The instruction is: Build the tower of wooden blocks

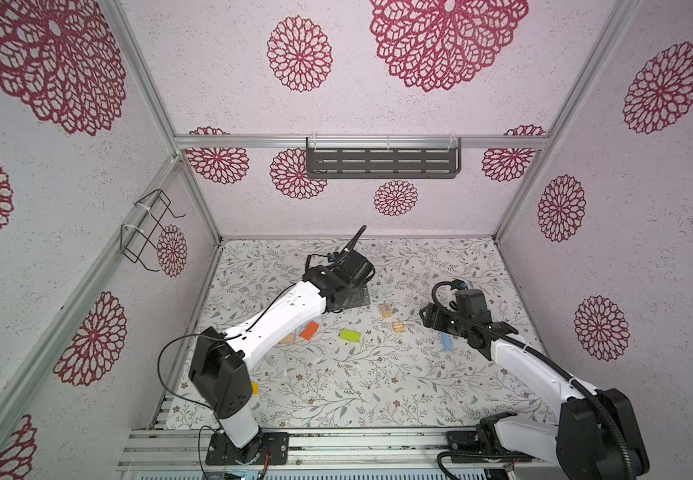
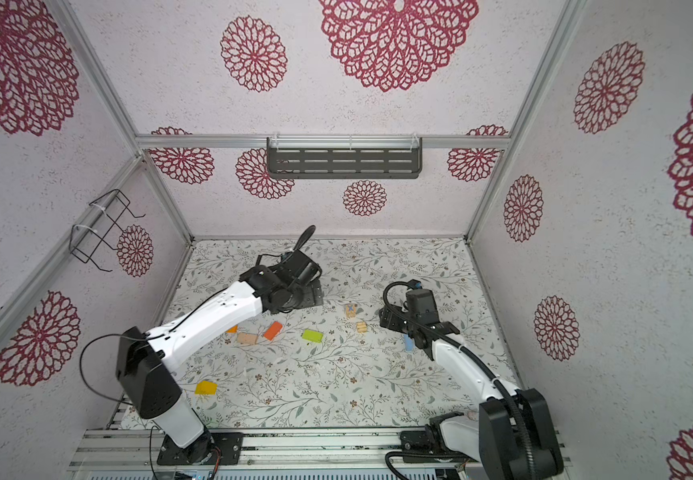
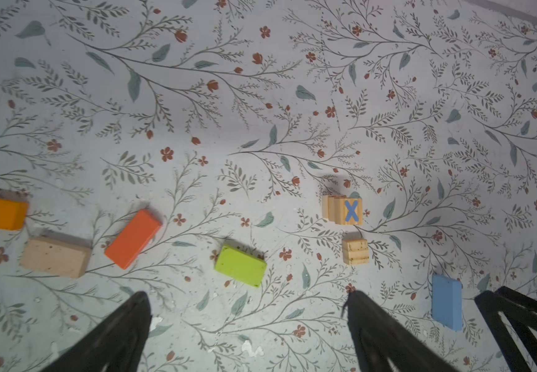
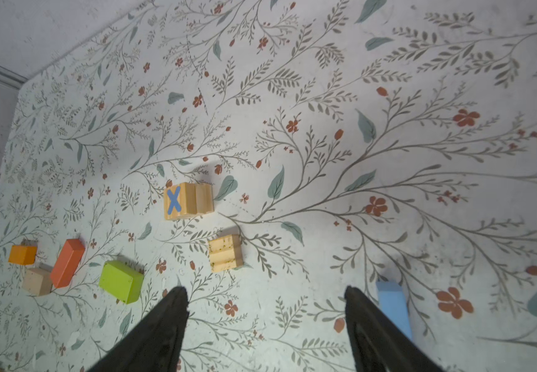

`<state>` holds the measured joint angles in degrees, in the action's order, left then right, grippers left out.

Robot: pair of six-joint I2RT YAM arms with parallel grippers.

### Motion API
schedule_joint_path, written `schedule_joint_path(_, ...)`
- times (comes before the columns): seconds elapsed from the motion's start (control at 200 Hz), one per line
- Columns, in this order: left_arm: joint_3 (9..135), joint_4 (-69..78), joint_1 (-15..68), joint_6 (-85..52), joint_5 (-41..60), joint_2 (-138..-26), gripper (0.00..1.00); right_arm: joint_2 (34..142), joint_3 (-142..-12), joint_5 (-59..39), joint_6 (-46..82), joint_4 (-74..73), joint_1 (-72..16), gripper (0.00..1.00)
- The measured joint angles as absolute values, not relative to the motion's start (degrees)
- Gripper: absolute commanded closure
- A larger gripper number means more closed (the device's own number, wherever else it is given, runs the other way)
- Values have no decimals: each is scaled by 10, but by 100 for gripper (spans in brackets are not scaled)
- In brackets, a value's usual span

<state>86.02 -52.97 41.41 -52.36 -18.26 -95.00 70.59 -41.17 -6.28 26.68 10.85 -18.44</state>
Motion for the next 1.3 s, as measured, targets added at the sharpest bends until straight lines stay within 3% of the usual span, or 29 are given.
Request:
schedule_joint_path(0.365,614,-421,326,-491,-155,-784,0,859,-553,-34,205,253,-280,29)
schedule_joint_path(0.505,578,-389,307,-482,-143,-753,0,899,-578,-27,203,284,-296,40)
schedule_joint_path(0.806,523,-342,285,-476,-121,-731,0,981,-646,1,205,315,-324,34)
schedule_joint_path(1.301,500,-313,255,-467,-95,-717,1,1056,-706,30,205,335,-328,36)
